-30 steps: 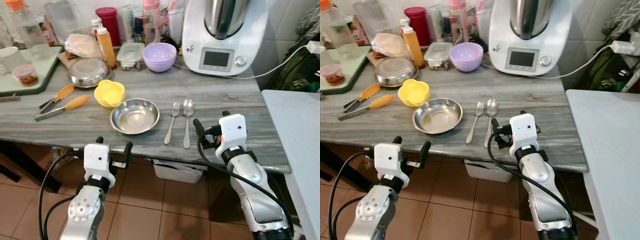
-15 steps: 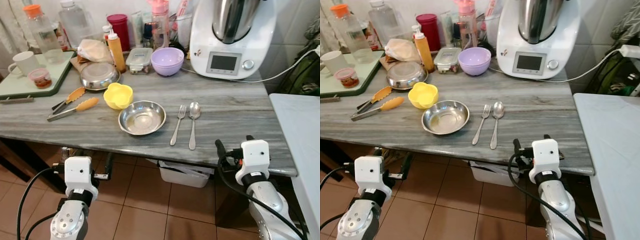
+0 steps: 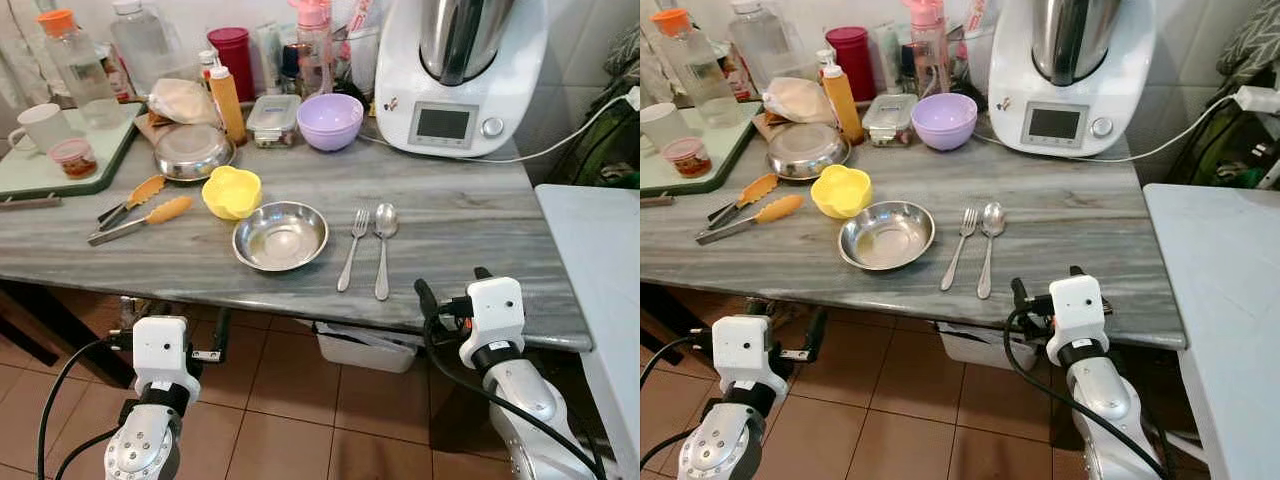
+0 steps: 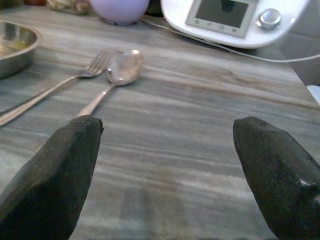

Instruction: Setting the table

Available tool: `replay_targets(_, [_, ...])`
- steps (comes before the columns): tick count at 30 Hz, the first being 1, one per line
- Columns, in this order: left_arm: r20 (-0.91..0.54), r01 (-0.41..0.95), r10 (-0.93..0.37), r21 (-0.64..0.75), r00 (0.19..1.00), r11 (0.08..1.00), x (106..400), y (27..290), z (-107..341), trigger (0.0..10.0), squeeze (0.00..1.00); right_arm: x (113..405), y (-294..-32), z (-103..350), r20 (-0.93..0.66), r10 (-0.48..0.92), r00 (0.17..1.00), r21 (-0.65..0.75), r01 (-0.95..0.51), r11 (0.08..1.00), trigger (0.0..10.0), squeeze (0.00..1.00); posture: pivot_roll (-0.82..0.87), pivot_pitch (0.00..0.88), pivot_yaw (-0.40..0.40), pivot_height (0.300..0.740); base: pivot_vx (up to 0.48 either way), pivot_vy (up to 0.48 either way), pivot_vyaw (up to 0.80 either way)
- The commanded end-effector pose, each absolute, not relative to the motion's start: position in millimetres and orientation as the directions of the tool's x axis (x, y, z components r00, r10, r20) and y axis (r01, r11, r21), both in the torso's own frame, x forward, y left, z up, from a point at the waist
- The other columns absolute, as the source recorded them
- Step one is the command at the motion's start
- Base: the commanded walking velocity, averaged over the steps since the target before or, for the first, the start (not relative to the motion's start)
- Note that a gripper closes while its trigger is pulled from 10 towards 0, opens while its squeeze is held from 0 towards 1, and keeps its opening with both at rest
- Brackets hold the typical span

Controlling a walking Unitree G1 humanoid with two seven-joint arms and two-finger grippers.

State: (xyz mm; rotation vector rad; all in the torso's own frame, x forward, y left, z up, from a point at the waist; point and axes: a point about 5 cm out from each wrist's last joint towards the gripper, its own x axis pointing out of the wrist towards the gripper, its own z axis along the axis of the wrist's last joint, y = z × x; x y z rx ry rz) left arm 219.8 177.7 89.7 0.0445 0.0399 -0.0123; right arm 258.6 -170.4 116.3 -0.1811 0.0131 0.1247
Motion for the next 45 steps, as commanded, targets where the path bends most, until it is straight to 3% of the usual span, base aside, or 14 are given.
replay_targets(1, [-0.028, 0.008, -0.007, 0.062, 1.000, 0.998, 221.4, 177.9, 92.0, 10.0, 0.00, 261.2, -167.3, 118.4, -0.018, 0.137, 0.990, -0.179, -0.138, 0.974, 10.0, 0.00, -0.18, 0.065, 0.071, 0.740, 0.000, 0.000, -0.44])
replay_targets(24, [-0.022, 0.049, -0.048, 0.061, 0.999, 0.997, 230.8, 171.4, 98.3, 10.0, 0.00, 276.9, -156.6, 125.3, 0.014, 0.188, 0.982, -0.194, -0.182, 0.964, 10.0, 0.00, -0.17, 0.057, 0.070, 0.740, 0.000, 0.000, 0.00])
replay_targets(45, [-0.036, 0.045, -0.043, 0.052, 0.998, 0.998, 230.8, 171.4, 95.7, 10.0, 0.00, 280.5, -156.6, 125.9, 0.020, 0.189, 0.982, -0.199, -0.182, 0.963, 10.0, 0.00, -0.16, 0.058, 0.061, 0.740, -0.347, 0.000, 0.00])
